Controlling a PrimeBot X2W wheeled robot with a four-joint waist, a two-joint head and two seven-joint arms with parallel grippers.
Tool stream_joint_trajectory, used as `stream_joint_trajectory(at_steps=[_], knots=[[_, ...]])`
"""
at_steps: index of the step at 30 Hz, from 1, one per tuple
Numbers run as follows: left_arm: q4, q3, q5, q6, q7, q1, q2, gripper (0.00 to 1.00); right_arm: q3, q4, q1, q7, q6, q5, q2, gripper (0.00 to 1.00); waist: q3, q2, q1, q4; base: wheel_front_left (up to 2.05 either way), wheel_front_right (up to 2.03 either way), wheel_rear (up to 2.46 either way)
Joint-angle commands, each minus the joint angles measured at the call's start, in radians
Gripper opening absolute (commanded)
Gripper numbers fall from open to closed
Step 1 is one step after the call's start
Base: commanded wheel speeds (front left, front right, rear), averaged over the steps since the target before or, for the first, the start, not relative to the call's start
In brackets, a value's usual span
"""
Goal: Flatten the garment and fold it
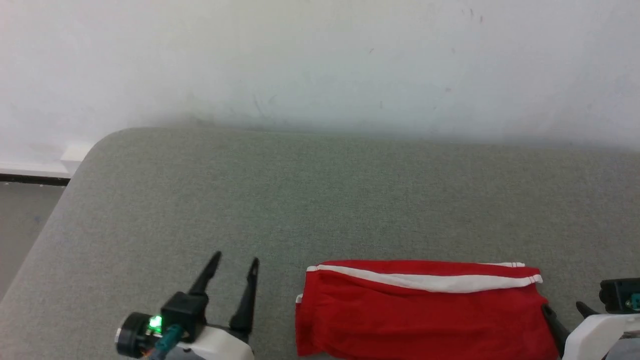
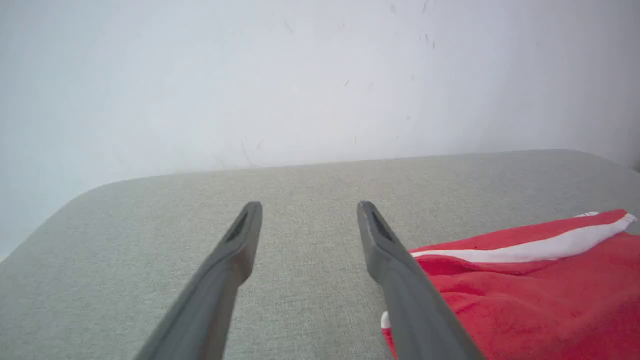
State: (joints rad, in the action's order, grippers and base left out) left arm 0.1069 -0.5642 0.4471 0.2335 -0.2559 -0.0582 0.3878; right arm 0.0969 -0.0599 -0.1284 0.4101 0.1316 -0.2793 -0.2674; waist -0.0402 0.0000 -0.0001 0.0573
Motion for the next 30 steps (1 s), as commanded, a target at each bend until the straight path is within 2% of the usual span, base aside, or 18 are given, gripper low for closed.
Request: stream_joint_trajectory(at_steps=[1,5,9,12,24,25,26,27,30], knots=[[-0.021,0.028,-0.023,0.014,-0.005,0.023,0.003,1.0,0.004,-0.018,0.0,-0.01,-0.001,0.01,0.008,1.0,0.002,0.0,0.0001,0.008,0.0,0.0,0.0],[-0.096,0.119,-0.121,0.038,-0.005,0.066,-0.006,1.0,0.022,-0.082,0.025,-0.017,-0.001,0.019,0.041,1.0,0.012,0.0,0.0001,0.017,0.0,0.0,0.0],[-0.143,0.175,-0.228,0.042,-0.006,0.116,-0.013,1.0,0.033,-0.144,0.051,-0.02,-0.001,-0.008,0.061,1.0,0.022,0.0,0.0001,0.026,0.0,0.0,0.0],[-0.17,0.219,-0.258,0.042,-0.006,0.156,-0.037,1.0,0.041,-0.187,0.07,-0.02,-0.001,-0.021,0.075,1.0,0.034,0.0,0.0001,0.032,0.0,0.0,0.0],[-0.174,0.323,-0.309,-0.042,-0.006,0.181,-0.117,1.0,-0.025,-0.34,0.119,-0.027,-0.001,-0.11,0.106,1.0,0.068,0.0,0.0001,0.065,0.0,0.0,0.0],[-0.169,0.328,-0.309,-0.051,-0.006,0.18,-0.122,1.0,-0.035,-0.349,0.122,-0.03,-0.001,-0.117,0.108,0.87,0.07,0.0,0.0001,0.066,0.0,0.0,0.0],[-0.162,0.331,-0.31,-0.061,-0.006,0.179,-0.127,1.0,-0.048,-0.358,0.125,-0.032,-0.001,-0.123,0.108,0.37,0.072,0.0,0.0001,0.067,0.0,0.0,0.0],[-0.158,0.334,-0.313,-0.069,-0.006,0.178,-0.132,1.0,-0.062,-0.365,0.127,-0.033,-0.001,-0.127,0.108,0.0,0.074,0.0,0.0001,0.067,0.0,0.0,0.0],[-0.151,0.342,-0.324,-0.088,-0.006,0.175,-0.146,1.0,-0.091,-0.384,0.134,-0.042,-0.001,-0.137,0.102,0.0,0.077,0.0,0.0001,0.066,0.0,0.0,0.0]])
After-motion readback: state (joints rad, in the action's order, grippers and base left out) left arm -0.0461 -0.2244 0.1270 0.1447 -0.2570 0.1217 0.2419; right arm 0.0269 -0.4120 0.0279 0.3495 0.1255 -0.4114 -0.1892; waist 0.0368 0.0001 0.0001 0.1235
